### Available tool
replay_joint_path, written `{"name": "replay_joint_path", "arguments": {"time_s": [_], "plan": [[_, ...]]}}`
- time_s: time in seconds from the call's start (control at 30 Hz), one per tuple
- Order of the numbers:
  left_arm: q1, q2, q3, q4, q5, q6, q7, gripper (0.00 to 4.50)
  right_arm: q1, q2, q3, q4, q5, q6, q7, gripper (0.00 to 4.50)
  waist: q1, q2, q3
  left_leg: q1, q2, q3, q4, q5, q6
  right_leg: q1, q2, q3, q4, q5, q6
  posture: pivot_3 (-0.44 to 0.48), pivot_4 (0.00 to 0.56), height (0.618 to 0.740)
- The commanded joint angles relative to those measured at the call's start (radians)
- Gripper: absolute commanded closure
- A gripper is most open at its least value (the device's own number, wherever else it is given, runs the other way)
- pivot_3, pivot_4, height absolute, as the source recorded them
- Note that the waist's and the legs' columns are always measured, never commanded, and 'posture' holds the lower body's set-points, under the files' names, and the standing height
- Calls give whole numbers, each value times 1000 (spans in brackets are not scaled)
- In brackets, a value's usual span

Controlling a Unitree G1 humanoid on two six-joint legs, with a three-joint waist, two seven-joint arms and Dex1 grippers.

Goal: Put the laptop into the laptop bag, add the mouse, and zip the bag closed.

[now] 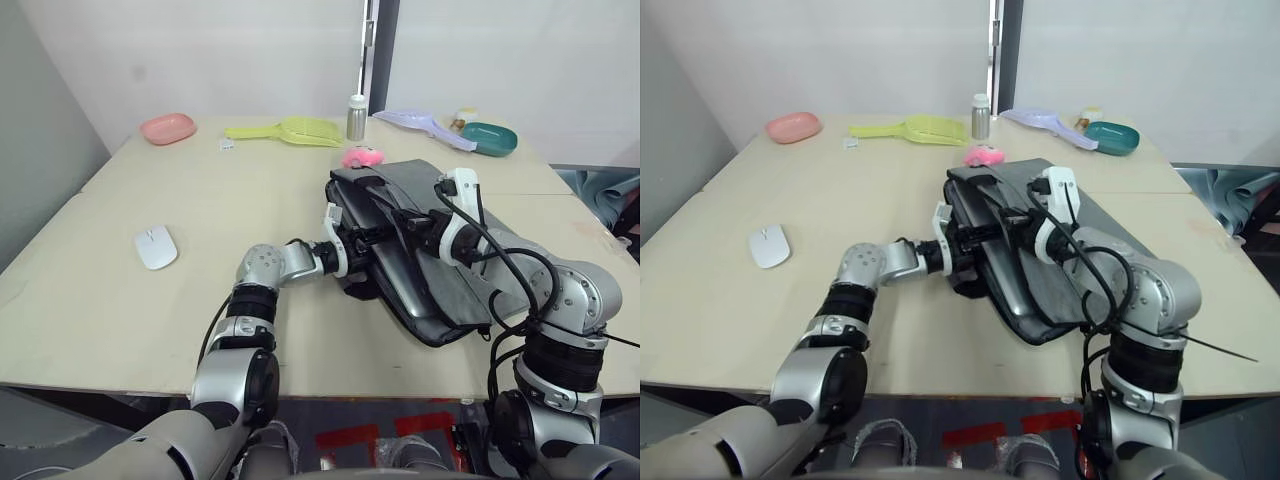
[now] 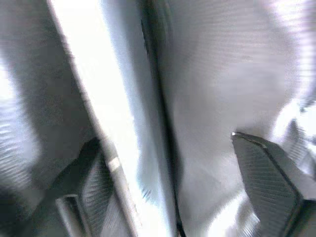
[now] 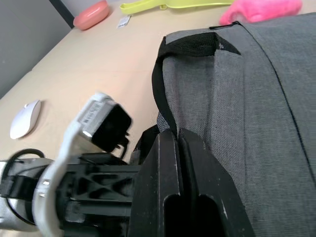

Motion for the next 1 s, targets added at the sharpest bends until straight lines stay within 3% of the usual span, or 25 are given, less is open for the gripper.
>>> {"name": "replay_joint_path", "arguments": {"time_s": [0.03,0.17,0.27,0.53,0.83,1.0], "plan": [[0,-2,19,-76,-30,20,-24,796,-1,-17,-2,-7,1,-37,7,4500,3,0,0,0,0,0,0,0,0,0,0,0,0,0,0,0,150,740],[23,-23,21,-103,-30,23,-25,796,8,-13,6,-9,7,-48,11,4500,4,0,0,0,0,0,1,0,0,1,0,0,0,-1,-1,0,150,740],[24,-44,14,-88,-8,-3,-17,1610,2,3,5,-15,27,-41,15,4500,4,0,0,0,0,0,1,0,0,1,0,0,0,-1,-1,0,150,740],[17,-69,6,-73,21,-19,-25,4302,-3,18,2,-41,69,-24,23,4500,-1,0,0,0,0,0,0,0,0,0,0,0,-1,-1,-1,0,150,740],[-18,-107,-6,-40,48,-52,-41,4320,-6,57,-6,-61,128,9,-4,4500,0,0,0,-1,0,0,-2,0,0,0,0,0,-3,0,1,0,150,740],[-15,-69,-23,-61,72,-60,-79,4320,6,34,-2,-51,109,-7,-12,4500,0,0,0,-1,0,0,-1,0,0,0,0,0,-2,0,1,0,150,740]]}}
